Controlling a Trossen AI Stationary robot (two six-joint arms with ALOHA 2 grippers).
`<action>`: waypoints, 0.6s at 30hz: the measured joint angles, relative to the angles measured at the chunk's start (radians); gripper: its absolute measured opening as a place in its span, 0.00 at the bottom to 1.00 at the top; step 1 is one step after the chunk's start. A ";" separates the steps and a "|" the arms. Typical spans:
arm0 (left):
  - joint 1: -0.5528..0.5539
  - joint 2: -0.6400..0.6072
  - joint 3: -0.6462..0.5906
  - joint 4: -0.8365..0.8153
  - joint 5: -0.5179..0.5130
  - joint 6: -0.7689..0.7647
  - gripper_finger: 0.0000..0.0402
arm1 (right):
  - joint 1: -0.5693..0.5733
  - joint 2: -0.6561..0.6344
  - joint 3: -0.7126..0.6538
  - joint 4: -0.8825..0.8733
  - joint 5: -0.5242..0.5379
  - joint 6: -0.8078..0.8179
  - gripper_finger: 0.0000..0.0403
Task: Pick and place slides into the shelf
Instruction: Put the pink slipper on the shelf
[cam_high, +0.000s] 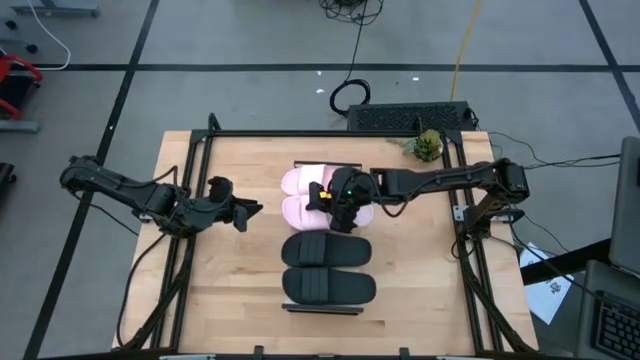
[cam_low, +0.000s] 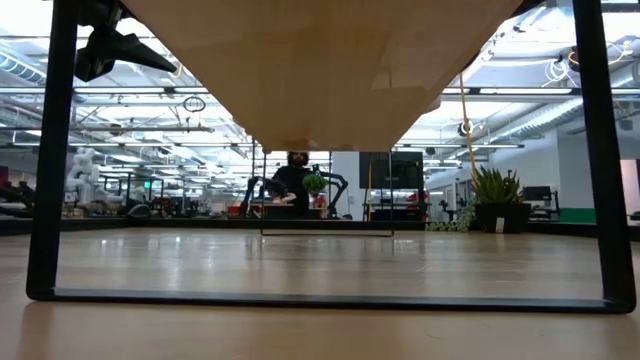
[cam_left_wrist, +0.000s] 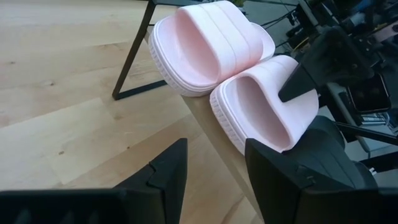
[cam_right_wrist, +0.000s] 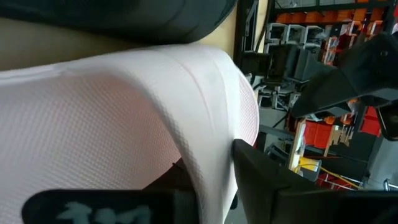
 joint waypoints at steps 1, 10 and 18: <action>0.000 0.000 0.000 0.000 0.000 0.003 0.40 | 0.002 0.000 0.000 0.000 -0.001 0.000 0.18; 0.000 0.000 0.000 0.000 0.000 0.003 0.40 | 0.003 0.000 0.000 0.002 -0.055 0.044 0.18; 0.000 0.000 0.000 0.000 0.000 -0.006 0.40 | -0.016 -0.011 0.000 0.004 -0.081 0.056 0.17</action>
